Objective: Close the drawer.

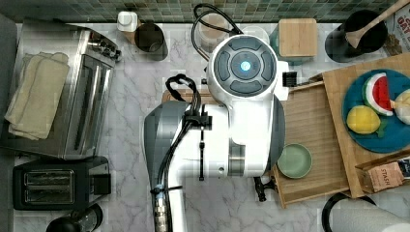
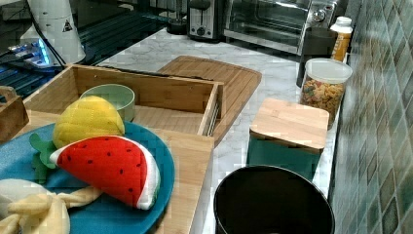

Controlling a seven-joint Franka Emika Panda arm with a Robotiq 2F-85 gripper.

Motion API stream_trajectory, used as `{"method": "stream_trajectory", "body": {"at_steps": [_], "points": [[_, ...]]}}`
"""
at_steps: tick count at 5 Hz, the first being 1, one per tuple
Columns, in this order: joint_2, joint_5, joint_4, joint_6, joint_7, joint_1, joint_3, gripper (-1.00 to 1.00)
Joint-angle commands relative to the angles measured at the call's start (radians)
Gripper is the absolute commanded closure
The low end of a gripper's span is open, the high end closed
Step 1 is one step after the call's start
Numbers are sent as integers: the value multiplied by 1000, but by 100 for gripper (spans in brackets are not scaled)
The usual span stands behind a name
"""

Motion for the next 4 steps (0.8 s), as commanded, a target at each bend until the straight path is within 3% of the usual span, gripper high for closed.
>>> {"method": "stream_trajectory", "body": {"at_steps": [1, 2, 4], "points": [[1, 0, 0, 0, 0, 1, 1, 100], [-48, -48, -99, 89, -56, 12, 12, 100], [-84, -23, -224, 195, -242, 53, 48, 100]]}}
